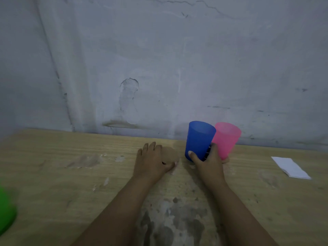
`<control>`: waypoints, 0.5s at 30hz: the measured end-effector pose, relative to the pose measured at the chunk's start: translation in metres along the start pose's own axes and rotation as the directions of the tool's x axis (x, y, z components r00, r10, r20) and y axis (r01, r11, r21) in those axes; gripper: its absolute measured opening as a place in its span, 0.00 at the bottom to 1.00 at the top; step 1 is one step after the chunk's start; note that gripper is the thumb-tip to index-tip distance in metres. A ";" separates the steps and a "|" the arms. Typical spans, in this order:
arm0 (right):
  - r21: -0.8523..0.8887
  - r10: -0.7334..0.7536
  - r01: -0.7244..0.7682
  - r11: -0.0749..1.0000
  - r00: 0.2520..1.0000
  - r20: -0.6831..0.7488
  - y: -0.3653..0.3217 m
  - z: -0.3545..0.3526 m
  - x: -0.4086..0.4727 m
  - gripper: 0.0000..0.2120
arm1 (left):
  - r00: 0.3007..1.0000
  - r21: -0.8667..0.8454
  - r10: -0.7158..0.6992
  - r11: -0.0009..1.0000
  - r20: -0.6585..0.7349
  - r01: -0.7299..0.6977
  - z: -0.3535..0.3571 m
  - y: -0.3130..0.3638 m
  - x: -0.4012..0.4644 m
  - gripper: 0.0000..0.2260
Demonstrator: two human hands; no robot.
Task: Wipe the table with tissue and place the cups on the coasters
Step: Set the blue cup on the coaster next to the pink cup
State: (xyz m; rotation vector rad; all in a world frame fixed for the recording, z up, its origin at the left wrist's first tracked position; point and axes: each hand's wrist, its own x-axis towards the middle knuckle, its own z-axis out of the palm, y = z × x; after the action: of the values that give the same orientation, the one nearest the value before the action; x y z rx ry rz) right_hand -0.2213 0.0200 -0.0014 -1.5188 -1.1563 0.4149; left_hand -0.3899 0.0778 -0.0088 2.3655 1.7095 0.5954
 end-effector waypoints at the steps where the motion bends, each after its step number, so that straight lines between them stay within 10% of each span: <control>1: 0.008 0.003 -0.003 1.000 1.000 -0.007 0.001 0.000 0.000 0.21 | 1.000 0.000 -0.002 1.000 0.006 0.002 0.002 0.001 0.004 0.37; 15: 0.057 0.011 -0.009 0.998 0.999 -0.039 0.005 0.002 0.003 0.21 | 0.999 -0.020 -0.021 1.000 0.035 0.021 0.019 0.006 0.020 0.43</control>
State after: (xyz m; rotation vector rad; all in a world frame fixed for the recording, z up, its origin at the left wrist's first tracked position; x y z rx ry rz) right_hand -0.2190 0.0240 -0.0057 -1.4781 -1.0976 0.4193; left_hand -0.3718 0.0963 -0.0199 2.3271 1.7034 0.5618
